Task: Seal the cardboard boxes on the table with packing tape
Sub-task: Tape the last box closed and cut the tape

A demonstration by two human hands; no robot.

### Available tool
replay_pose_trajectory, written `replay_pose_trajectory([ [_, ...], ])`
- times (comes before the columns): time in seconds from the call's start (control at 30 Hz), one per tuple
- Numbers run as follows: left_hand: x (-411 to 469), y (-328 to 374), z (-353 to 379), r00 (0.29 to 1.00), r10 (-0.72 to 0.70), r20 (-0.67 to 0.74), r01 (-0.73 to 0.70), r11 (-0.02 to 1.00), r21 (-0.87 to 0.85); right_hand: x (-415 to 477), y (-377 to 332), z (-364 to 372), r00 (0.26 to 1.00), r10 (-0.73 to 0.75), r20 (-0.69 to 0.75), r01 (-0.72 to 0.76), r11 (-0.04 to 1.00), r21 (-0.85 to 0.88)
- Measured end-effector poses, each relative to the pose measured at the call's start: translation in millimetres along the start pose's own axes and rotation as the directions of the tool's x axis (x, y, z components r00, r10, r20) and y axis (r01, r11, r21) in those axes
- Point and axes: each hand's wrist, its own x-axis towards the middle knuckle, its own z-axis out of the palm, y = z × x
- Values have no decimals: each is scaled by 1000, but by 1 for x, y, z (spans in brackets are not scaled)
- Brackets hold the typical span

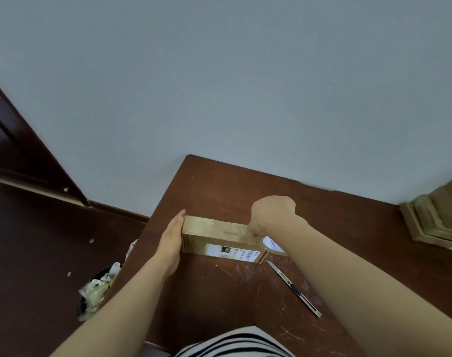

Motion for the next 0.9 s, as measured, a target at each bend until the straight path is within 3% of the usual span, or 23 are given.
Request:
replay_pose_trajectory([
  [0.1,-2,-2,-2,993,-66,98,81,983,-162,0,2,-1,1000,5,14,-5,1000,10],
  [0.43,-2,4,10,986,-163,-34,144,935,-324,2,-4,-1,1000,6,22,-5,1000,-7],
  [0.5,-1,5,12,979,-184,-82,154,946,-286,1,-4,-1,1000,3,25,-3,1000,0],
  [0.57,0,4,12,939,-157,-305,103,977,-187,0,-4,-1,1000,1,18,-1,1000,2],
  [0.6,-2,4,11,883,-55,-465,37,998,-48,0,-3,0,1000,3,15,-3,1000,4],
  [0.63,-5,7,12,827,149,-541,-59,982,181,0,-2,0,1000,9,12,-10,1000,4],
  [0.67,-10,11,16,789,386,-479,-177,888,425,0,-1,1,1000,18,12,-18,1000,1],
  [0.7,-14,14,21,762,570,-307,-299,730,614,0,0,1,1000,25,11,-25,1000,-2],
  [0.73,-17,16,29,740,667,-87,-397,538,743,0,1,1,1000,28,9,-28,1000,-3],
  [0.8,-22,17,44,720,642,264,-490,201,848,1,-2,0,1000,23,7,-23,1000,-1],
  [0.9,-20,12,55,760,466,453,-492,-42,869,0,-5,-2,1000,18,9,-18,1000,4],
])
